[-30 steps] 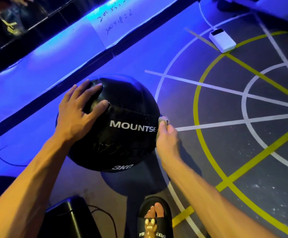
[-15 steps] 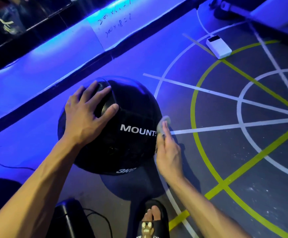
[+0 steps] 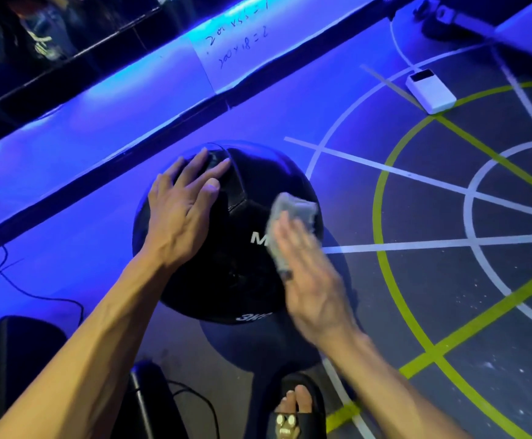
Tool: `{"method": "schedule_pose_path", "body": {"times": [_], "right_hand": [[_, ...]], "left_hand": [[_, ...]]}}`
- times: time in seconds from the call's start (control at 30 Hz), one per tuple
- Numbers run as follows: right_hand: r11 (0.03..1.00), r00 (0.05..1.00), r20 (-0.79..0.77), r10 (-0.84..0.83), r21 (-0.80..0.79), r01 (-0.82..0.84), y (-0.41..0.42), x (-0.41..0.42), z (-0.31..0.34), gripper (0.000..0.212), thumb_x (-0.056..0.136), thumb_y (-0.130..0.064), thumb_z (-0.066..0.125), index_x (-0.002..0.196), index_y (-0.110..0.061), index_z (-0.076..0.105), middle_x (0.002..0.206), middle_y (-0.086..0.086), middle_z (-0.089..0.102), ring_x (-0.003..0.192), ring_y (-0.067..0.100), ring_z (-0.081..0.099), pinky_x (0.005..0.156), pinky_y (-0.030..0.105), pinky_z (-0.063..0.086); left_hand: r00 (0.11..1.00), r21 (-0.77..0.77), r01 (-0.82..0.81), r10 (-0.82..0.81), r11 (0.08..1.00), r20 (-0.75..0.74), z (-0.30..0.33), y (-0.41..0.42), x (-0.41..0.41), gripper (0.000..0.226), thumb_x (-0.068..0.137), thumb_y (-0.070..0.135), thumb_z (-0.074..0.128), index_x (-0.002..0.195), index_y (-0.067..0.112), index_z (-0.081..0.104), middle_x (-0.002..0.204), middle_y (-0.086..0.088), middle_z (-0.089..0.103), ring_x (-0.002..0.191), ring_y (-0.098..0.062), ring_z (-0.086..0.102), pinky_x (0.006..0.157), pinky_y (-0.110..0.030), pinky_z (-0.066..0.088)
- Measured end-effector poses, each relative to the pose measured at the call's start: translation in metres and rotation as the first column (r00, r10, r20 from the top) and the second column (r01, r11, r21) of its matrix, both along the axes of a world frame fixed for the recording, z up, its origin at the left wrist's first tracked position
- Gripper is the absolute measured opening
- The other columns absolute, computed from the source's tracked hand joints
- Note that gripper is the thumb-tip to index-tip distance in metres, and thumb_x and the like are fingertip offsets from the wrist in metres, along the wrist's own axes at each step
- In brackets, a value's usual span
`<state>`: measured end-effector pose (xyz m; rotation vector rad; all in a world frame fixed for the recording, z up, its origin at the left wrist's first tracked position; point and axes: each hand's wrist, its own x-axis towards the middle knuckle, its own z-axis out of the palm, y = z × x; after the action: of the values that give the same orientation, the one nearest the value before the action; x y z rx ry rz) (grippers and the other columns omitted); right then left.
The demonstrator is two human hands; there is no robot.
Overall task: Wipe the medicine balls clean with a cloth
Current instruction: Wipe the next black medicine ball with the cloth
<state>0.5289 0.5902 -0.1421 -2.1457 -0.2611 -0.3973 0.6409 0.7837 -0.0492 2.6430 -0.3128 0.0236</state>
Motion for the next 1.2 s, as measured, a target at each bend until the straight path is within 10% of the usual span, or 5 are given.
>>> {"method": "schedule_pose_path", "body": {"times": [0.27, 0.6, 0.83, 0.97, 1.2], "right_hand": [[0.878, 0.878, -0.401, -0.262, 0.277, 0.389, -0.015, 0.040, 0.031, 0.045, 0.108, -0.022, 0.039, 0.153, -0.019, 0.043, 0.160, -0.011, 0.033, 0.149, 0.008, 0.029, 0.119, 0.029, 0.026], [0.995, 0.996, 0.086, 0.032, -0.092, -0.024, 0.009, 0.004, 0.015, 0.057, 0.097, -0.012, 0.040, 0.154, -0.010, 0.038, 0.163, 0.003, 0.031, 0.154, 0.019, 0.022, 0.125, 0.045, 0.021], [0.923, 0.902, -0.399, -0.161, 0.262, 0.281, -0.026, -0.018, -0.036, 0.047, 0.108, -0.026, 0.038, 0.153, -0.015, 0.042, 0.157, -0.010, 0.041, 0.145, 0.003, 0.036, 0.112, 0.014, 0.030], [0.611, 0.611, -0.784, -0.114, 0.429, 0.665, -0.024, -0.006, -0.048, 0.033, 0.108, -0.026, 0.044, 0.079, -0.018, 0.057, 0.070, -0.008, 0.050, 0.067, 0.009, 0.045, 0.069, 0.030, 0.035], [0.484, 0.474, -0.880, -0.037, 0.399, 0.778, -0.012, 0.006, -0.056, 0.025, 0.108, -0.031, 0.045, 0.088, -0.022, 0.056, 0.078, -0.006, 0.054, 0.069, 0.007, 0.046, 0.060, 0.024, 0.034]], "left_hand": [[1.000, -0.001, -0.011, 0.011, 1.000, -0.023, 0.007, -0.037, 0.000, 0.071, 0.088, 0.063, 0.008, 0.143, 0.049, 0.050, 0.166, 0.010, 0.031, 0.153, -0.020, 0.018, 0.124, -0.046, 0.001], [0.999, -0.067, -0.042, 0.040, 0.997, -0.031, 0.007, -0.034, -0.002, 0.072, 0.089, 0.062, 0.007, 0.142, 0.046, 0.053, 0.165, 0.012, 0.032, 0.153, -0.016, 0.018, 0.123, -0.042, 0.001], [0.998, -0.097, -0.042, 0.038, 0.994, -0.048, 0.011, -0.037, 0.004, 0.074, 0.087, 0.061, 0.007, 0.141, 0.045, 0.055, 0.164, 0.012, 0.034, 0.152, -0.014, 0.019, 0.124, -0.041, 0.000], [0.999, -0.093, -0.045, 0.042, 0.995, -0.033, 0.007, -0.033, 0.005, 0.061, 0.095, 0.053, 0.016, 0.139, 0.044, 0.057, 0.163, 0.011, 0.036, 0.151, -0.016, 0.023, 0.124, -0.041, 0.004], [0.998, -0.148, -0.051, 0.047, 0.988, -0.030, 0.005, -0.025, 0.007, 0.048, 0.096, 0.051, 0.019, 0.131, 0.052, 0.052, 0.161, 0.012, 0.040, 0.150, -0.015, 0.026, 0.125, -0.047, 0.008]]}}
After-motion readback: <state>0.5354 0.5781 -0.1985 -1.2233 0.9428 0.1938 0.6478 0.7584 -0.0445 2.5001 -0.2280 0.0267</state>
